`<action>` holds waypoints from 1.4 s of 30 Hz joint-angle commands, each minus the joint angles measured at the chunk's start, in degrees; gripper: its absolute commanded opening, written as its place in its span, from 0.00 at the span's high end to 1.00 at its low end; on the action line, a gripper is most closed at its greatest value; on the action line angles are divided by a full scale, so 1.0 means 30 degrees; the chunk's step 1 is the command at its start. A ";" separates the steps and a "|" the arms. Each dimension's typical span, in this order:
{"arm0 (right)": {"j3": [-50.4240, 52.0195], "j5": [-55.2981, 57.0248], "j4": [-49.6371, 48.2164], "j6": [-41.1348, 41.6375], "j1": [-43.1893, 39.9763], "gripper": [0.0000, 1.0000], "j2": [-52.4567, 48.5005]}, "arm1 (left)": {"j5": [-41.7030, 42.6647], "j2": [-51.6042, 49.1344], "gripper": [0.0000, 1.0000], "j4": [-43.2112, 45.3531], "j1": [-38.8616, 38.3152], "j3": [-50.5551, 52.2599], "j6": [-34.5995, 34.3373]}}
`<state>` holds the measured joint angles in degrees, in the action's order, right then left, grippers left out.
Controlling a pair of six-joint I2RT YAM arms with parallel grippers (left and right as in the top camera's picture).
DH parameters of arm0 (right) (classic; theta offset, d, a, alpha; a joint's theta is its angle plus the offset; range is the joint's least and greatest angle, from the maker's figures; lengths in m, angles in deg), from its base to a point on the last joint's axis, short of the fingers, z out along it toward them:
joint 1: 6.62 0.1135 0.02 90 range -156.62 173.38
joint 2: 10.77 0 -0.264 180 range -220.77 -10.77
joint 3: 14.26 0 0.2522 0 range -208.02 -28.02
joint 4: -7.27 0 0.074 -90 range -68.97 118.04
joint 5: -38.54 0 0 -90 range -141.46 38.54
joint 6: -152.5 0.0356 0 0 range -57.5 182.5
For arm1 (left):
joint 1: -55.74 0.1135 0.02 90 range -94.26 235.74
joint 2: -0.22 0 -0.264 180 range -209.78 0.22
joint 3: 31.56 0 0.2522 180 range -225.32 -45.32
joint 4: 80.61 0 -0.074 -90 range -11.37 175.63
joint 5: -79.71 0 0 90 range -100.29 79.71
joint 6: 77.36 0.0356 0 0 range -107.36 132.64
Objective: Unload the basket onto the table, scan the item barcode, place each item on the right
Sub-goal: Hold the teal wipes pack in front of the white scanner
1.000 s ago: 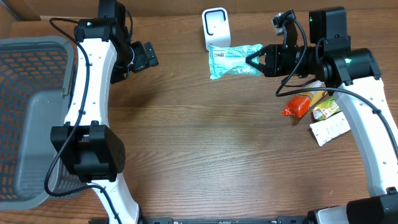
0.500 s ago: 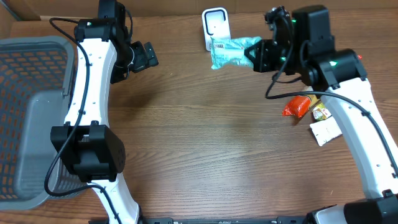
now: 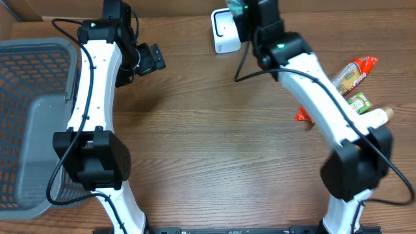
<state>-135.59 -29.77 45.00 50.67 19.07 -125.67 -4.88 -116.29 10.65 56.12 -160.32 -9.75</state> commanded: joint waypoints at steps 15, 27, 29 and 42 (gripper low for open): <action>-0.0415 0.1960 -0.8888 -1.7442 0.0204 0.96 -0.5428 | 0.0124 -0.0160 0.01 0.0029 -0.0022 0.0066 -0.0321; -0.0386 0.1974 -0.9923 -1.8826 0.0401 0.96 -0.5952 | 0.0124 -0.0160 0.01 0.0029 -0.0022 0.0066 -0.0321; -0.0386 0.1902 -1.0163 -1.9241 0.0401 0.96 -0.5952 | 0.0124 -0.0160 0.01 0.0022 -0.0022 0.0066 -0.0321; -0.0386 0.1231 -1.2845 -2.1806 0.0197 0.96 -0.7359 | 0.0124 -0.0160 0.01 0.0029 -0.0022 0.0066 -0.0321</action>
<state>-135.61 -25.70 7.67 -9.33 19.99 -144.83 -4.88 -116.29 10.65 56.12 -160.32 -9.77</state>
